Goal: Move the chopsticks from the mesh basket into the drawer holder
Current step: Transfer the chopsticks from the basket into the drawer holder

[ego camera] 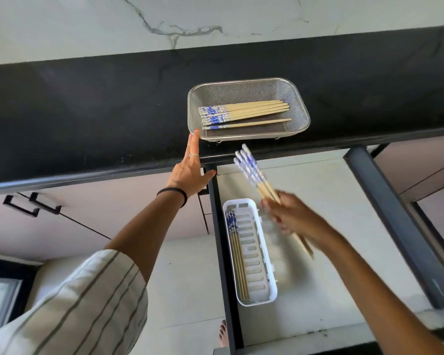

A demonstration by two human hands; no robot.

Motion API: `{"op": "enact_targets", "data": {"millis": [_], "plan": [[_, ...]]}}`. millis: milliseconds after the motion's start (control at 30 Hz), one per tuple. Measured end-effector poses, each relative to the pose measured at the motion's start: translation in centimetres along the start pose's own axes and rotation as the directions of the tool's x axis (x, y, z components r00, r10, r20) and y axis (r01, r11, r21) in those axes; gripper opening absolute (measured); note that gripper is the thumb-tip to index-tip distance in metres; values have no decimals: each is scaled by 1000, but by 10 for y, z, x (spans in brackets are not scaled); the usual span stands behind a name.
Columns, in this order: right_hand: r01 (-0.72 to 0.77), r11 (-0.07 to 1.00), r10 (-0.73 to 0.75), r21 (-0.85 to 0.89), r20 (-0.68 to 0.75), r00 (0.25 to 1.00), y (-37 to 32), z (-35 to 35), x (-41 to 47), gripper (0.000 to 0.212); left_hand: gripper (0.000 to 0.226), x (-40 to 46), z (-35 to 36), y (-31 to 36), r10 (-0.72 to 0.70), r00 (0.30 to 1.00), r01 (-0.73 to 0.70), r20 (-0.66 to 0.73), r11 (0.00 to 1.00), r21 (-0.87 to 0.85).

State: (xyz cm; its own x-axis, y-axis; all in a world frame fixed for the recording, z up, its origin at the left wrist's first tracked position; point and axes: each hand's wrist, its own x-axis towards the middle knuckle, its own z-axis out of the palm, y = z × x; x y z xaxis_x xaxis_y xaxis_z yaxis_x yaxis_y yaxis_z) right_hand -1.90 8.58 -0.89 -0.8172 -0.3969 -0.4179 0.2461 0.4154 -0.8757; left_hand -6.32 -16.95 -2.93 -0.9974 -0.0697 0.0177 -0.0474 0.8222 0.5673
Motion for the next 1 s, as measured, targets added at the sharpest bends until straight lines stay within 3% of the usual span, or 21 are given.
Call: {"op": "enact_targets", "data": {"millis": [200, 400, 567, 767, 900, 1000], "plan": [[-419, 895, 401, 155, 137, 906, 67, 46, -14, 20, 105, 1, -1, -1, 4, 1000, -4, 10, 1000, 14], [-514, 829, 527, 221, 3, 850, 85, 80, 14, 11, 107, 1, 0, 0, -5, 1000, 5, 7, 1000, 4], [-560, 821, 570, 106, -112, 814, 95, 94, 36, 21, 111, 1, 1, 2, -18, 1000, 18, 23, 1000, 3], [-532, 846, 511, -22, -248, 823, 109, 104, 45, 41, 109, 0, 0, 4, -24, 1000, 23, 18, 999, 26], [-508, 846, 447, -162, -305, 841, 110, 108, 41, 33, 109, 0, 0, 4, -28, 999, 27, 22, 999, 33], [-483, 858, 417, -173, -313, 853, 112, 108, 41, 31, 109, 1, 1, 4, -41, 999, 40, 16, 998, 55]]}}
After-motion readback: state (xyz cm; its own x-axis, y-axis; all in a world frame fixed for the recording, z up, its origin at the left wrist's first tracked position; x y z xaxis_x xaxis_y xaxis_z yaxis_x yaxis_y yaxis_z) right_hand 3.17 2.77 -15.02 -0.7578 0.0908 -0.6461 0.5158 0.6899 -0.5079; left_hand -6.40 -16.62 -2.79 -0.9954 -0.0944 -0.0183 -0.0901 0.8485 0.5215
